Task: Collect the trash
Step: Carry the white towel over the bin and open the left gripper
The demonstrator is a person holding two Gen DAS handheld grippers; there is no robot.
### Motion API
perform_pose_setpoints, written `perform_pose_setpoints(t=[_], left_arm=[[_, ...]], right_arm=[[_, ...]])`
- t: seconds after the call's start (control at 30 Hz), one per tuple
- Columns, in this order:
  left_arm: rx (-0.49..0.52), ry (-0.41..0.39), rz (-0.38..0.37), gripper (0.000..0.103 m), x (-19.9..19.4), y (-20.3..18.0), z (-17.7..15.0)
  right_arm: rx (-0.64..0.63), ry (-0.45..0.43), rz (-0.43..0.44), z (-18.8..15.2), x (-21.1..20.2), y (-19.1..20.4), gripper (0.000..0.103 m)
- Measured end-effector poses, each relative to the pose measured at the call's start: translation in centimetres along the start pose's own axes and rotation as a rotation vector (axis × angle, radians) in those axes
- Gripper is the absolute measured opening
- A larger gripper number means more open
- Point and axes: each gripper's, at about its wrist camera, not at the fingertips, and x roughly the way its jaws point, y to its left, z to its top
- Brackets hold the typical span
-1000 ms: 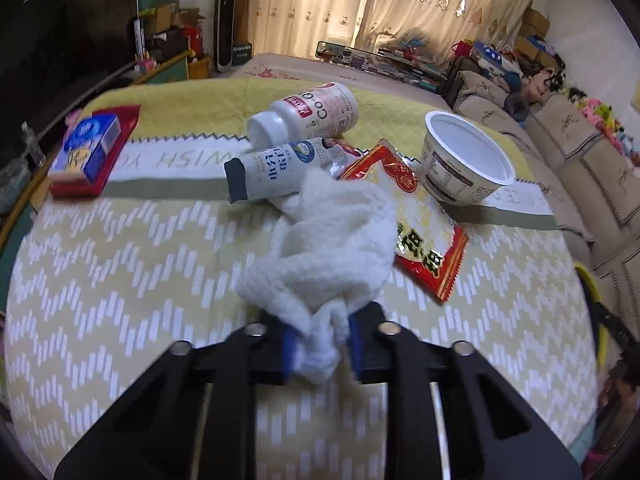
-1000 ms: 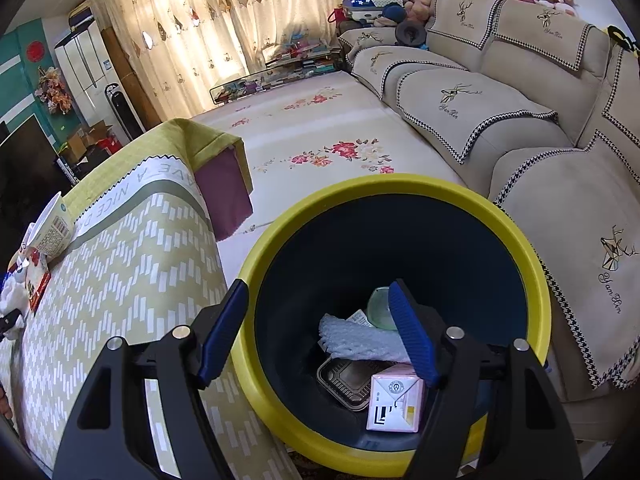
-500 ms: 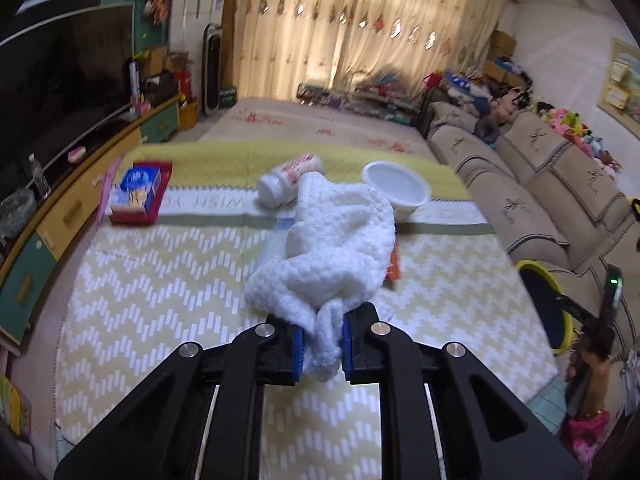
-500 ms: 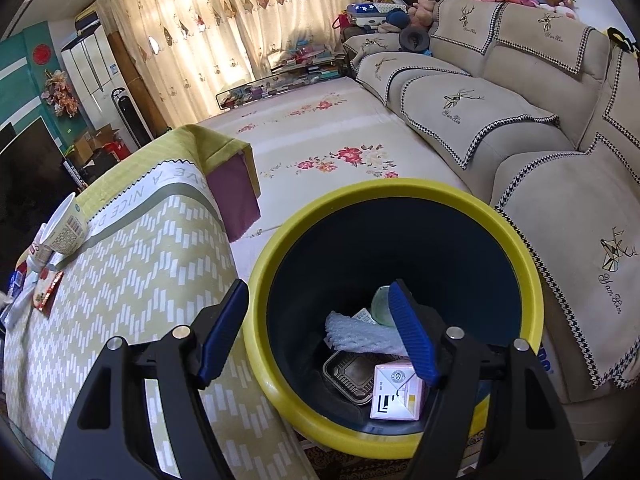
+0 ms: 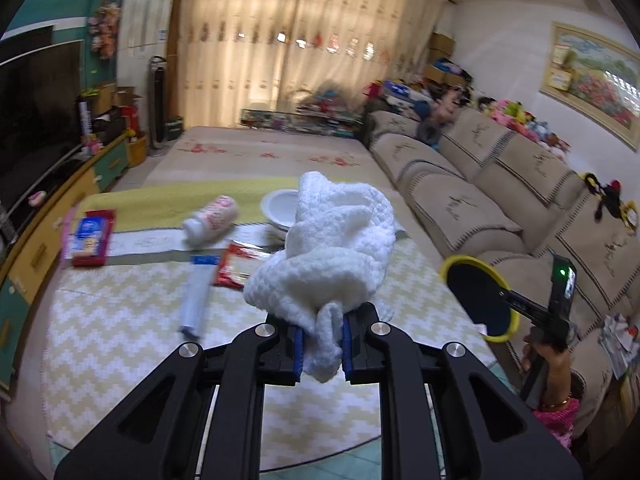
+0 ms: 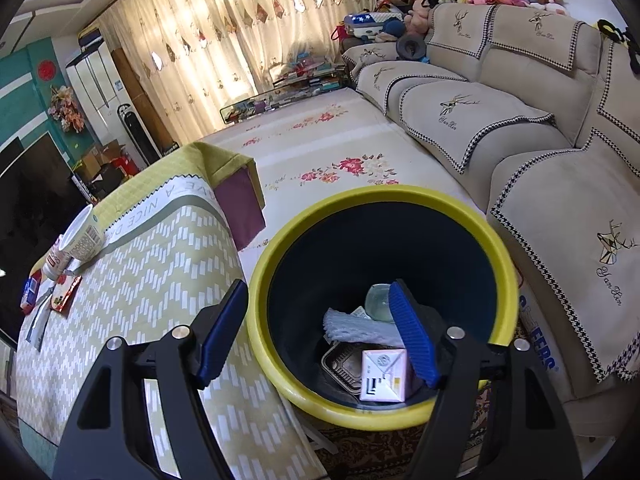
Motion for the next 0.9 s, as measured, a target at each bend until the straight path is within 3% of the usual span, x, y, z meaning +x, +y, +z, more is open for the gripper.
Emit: perform_pose_setpoints(t=[0.43,0.63,0.77,0.8,0.87,0.9], left_arm=[[0.163,0.158,-0.254,0.015,9.6,-13.1,-0.2],[0.249,0.239,-0.319,0.015,16.4,-20.0,-0.1],[0.292,0.294,-0.323,0.016,20.5,-24.3,-0.5],[0.307,0.314,-0.325,0.019,21.9,-25.6,-0.5],[0.324,0.343,-0.322,0.036,23.8,-27.5,-0.5],[0.326,0.359,-0.319,0.051,24.9,-28.5,-0.5]], right_arm=[[0.094,-0.087,-0.082,-0.7,-5.0,-6.4,0.074],[0.140,-0.111,-0.118,-1.0,-6.5,-9.6,0.074],[0.155,-0.115,-0.145,-1.2,-7.0,-11.3,0.074],[0.159,-0.114,-0.160,-1.2,-7.1,-11.9,0.074],[0.165,-0.110,-0.187,-1.2,-7.1,-12.6,0.075],[0.167,-0.107,-0.193,-1.2,-7.0,-12.8,0.075]])
